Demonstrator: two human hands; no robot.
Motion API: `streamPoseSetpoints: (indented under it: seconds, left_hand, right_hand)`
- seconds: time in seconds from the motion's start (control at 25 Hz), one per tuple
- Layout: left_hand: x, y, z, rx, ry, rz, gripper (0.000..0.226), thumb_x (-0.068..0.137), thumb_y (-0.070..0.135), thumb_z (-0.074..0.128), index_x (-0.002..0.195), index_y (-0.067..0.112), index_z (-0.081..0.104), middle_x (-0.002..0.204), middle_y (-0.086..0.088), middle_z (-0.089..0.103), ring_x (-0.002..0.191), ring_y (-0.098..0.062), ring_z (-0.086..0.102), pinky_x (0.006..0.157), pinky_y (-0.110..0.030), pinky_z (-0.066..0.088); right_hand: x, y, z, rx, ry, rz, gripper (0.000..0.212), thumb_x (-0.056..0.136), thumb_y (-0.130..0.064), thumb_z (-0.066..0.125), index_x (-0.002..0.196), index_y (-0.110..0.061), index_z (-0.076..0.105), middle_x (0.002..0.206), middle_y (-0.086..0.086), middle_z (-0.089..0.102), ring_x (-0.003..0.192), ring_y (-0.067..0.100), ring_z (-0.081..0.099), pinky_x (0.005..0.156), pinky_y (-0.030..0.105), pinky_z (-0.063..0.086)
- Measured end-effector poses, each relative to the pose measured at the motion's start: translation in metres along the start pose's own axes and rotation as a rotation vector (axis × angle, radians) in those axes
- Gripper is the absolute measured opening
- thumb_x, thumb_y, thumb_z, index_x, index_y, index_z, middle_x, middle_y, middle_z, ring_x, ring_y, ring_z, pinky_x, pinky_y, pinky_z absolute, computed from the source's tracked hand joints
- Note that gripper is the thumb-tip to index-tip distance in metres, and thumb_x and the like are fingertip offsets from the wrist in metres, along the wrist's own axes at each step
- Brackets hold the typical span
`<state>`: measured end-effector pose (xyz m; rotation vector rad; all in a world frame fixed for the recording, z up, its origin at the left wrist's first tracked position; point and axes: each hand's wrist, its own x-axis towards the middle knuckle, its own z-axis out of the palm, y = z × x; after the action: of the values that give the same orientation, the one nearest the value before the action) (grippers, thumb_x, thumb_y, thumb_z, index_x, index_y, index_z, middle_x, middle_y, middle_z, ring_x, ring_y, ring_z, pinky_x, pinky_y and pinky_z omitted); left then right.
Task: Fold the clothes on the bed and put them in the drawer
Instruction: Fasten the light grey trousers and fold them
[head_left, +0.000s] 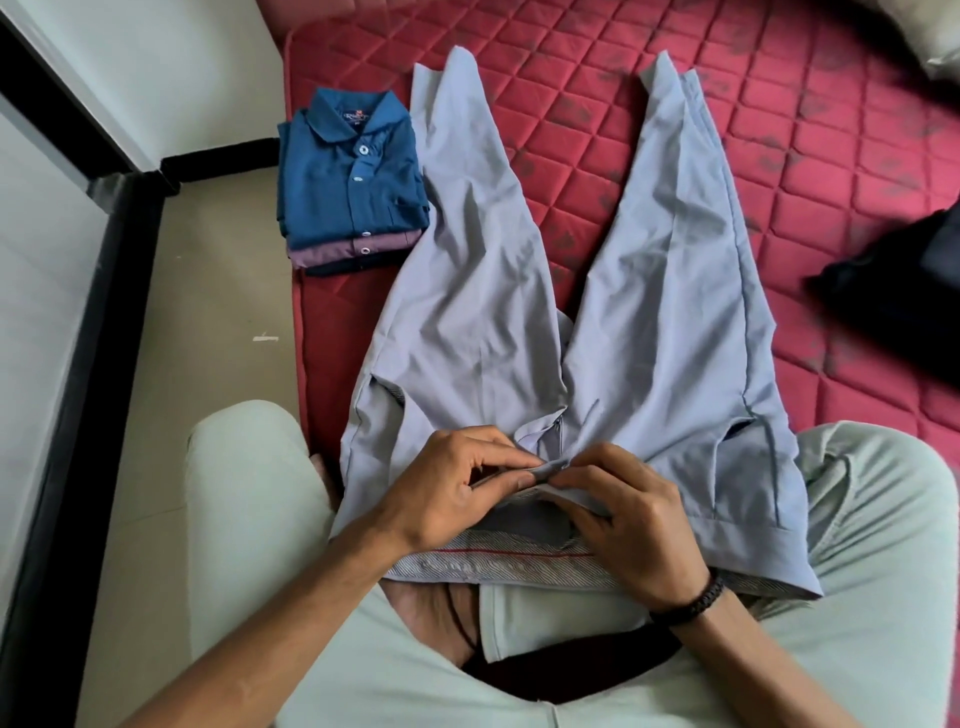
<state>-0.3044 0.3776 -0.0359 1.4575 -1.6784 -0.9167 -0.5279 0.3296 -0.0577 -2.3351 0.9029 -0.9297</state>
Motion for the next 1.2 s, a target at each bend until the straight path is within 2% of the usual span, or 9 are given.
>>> streamPoseSetpoints:
  seconds: [0.16, 0.32, 0.48, 0.72, 0.88, 1.0, 1.12, 1.2]
  left_hand:
    - [-0.004, 0.001, -0.007, 0.001, 0.057, 0.021, 0.019, 0.093, 0.019, 0.076, 0.111, 0.015, 0.080, 0.104, 0.009, 0.074, 0.098, -0.005, 0.071, 0.087, -0.019, 0.052]
    - [-0.006, 0.002, -0.006, -0.046, 0.006, -0.004, 0.019, 0.093, 0.020, 0.075, 0.111, 0.015, 0.080, 0.103, 0.010, 0.074, 0.099, -0.009, 0.072, 0.086, -0.019, 0.051]
    - [-0.004, -0.002, -0.007, -0.091, 0.003, -0.044, 0.019, 0.093, 0.020, 0.075, 0.110, 0.014, 0.080, 0.103, 0.011, 0.074, 0.101, -0.010, 0.071, 0.088, -0.018, 0.050]
    - [-0.003, -0.004, -0.004, -0.087, -0.070, -0.057, 0.017, 0.096, 0.018, 0.072, 0.112, 0.015, 0.079, 0.103, 0.010, 0.073, 0.101, -0.011, 0.071, 0.088, -0.025, 0.053]
    - [-0.001, -0.007, -0.007, -0.140, -0.082, -0.135, 0.018, 0.097, 0.020, 0.071, 0.112, 0.014, 0.079, 0.097, 0.014, 0.074, 0.093, -0.002, 0.069, 0.081, -0.018, 0.049]
    - [-0.003, -0.007, -0.007, -0.031, -0.143, -0.080, 0.019, 0.099, 0.018, 0.068, 0.116, 0.015, 0.078, 0.087, 0.014, 0.065, 0.080, -0.002, 0.063, 0.072, -0.018, 0.046]
    - [-0.005, -0.006, -0.009, 0.120, -0.186, 0.024, 0.023, 0.100, 0.018, 0.065, 0.120, 0.019, 0.077, 0.091, 0.014, 0.063, 0.084, -0.001, 0.063, 0.075, -0.017, 0.045]
    - [-0.011, -0.004, -0.013, 0.148, -0.192, 0.035, 0.024, 0.099, 0.020, 0.066, 0.121, 0.022, 0.076, 0.093, 0.013, 0.064, 0.086, -0.001, 0.064, 0.076, -0.015, 0.045]
  right_hand:
    - [0.001, -0.001, -0.005, 0.018, 0.061, -0.006, 0.010, 0.089, -0.021, 0.080, 0.092, -0.011, 0.079, 0.093, -0.003, 0.069, 0.085, 0.015, 0.069, 0.075, 0.033, 0.056]
    - [0.001, 0.002, -0.003, -0.014, 0.052, -0.041, 0.011, 0.090, -0.023, 0.079, 0.090, -0.012, 0.079, 0.093, -0.002, 0.070, 0.084, 0.019, 0.069, 0.073, 0.035, 0.056]
    - [0.000, 0.003, -0.002, -0.040, 0.075, 0.022, 0.015, 0.091, -0.029, 0.078, 0.091, -0.014, 0.078, 0.092, -0.003, 0.068, 0.082, 0.017, 0.069, 0.072, 0.036, 0.056]
    - [-0.001, 0.003, -0.001, 0.007, -0.009, 0.077, 0.015, 0.091, -0.032, 0.077, 0.095, -0.018, 0.076, 0.089, -0.005, 0.064, 0.076, 0.014, 0.067, 0.065, 0.036, 0.056]
    - [0.000, 0.002, -0.003, -0.041, -0.002, 0.063, 0.017, 0.093, -0.033, 0.074, 0.101, -0.018, 0.077, 0.090, -0.005, 0.063, 0.075, 0.015, 0.066, 0.064, 0.033, 0.055]
    - [0.002, 0.005, -0.007, -0.002, -0.015, 0.118, 0.020, 0.091, -0.040, 0.073, 0.093, -0.020, 0.076, 0.086, -0.008, 0.062, 0.071, 0.013, 0.065, 0.061, 0.036, 0.055]
    - [0.004, 0.003, -0.009, -0.035, -0.075, 0.158, 0.020, 0.090, -0.047, 0.071, 0.092, -0.027, 0.074, 0.087, -0.012, 0.062, 0.070, 0.012, 0.065, 0.059, 0.037, 0.055]
    - [0.002, 0.004, -0.020, -0.068, -0.113, 0.209, 0.014, 0.086, -0.038, 0.071, 0.097, -0.030, 0.074, 0.092, -0.014, 0.066, 0.077, 0.009, 0.067, 0.066, 0.036, 0.056]
